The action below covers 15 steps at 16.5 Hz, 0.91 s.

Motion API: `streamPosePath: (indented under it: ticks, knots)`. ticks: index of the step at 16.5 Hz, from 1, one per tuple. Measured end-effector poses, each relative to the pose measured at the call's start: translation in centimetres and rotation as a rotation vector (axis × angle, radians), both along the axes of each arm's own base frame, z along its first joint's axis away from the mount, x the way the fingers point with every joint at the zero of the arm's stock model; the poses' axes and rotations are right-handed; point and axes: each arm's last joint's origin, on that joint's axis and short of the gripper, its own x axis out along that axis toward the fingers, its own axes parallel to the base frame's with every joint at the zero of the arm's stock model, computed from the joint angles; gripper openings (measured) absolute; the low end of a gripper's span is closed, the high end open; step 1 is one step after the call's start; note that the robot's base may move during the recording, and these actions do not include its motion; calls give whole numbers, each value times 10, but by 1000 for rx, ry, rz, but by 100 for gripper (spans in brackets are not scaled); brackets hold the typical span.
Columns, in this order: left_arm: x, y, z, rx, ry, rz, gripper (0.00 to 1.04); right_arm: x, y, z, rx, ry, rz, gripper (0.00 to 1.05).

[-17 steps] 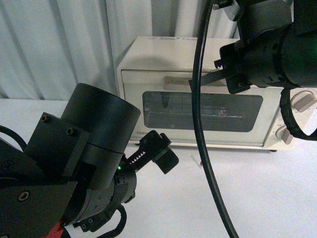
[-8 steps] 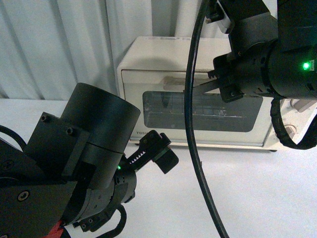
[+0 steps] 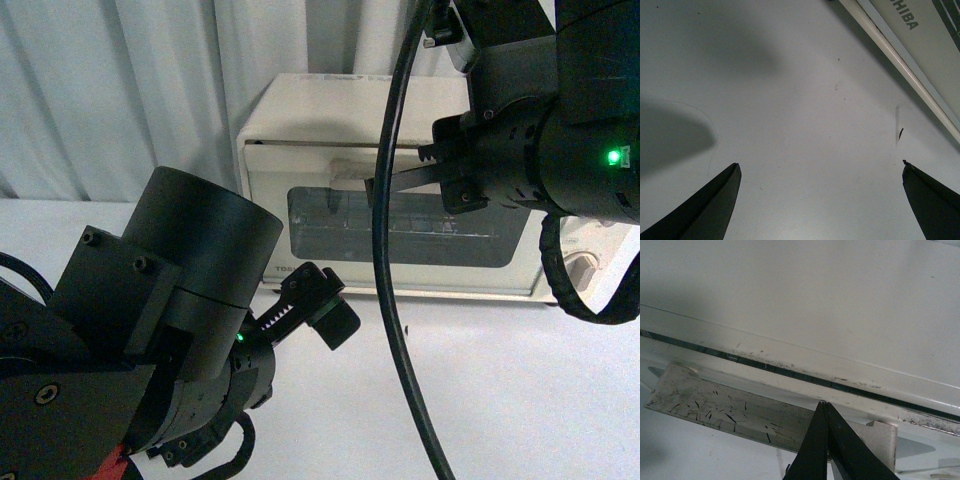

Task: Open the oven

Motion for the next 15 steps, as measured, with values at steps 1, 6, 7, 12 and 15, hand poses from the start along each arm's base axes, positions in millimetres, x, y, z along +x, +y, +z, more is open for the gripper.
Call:
streamPosePath:
  ticks: [1, 6, 7, 12, 15]
  knots:
    - [0, 0, 0, 0, 0, 0, 98, -2, 0, -1, 4, 1, -7, 2]
    - [0, 0, 0, 0, 0, 0, 98, -23, 3, -5, 5, 17, -36, 2]
    - [0, 0, 0, 0, 0, 0, 98, -26, 3, -6, 4, 20, -41, 2]
    - [0, 0, 0, 0, 0, 0, 98, -46, 8, -13, -7, 33, -49, 2]
    - [0, 0, 0, 0, 0, 0, 98, -59, 7, -19, -13, 41, -47, 2]
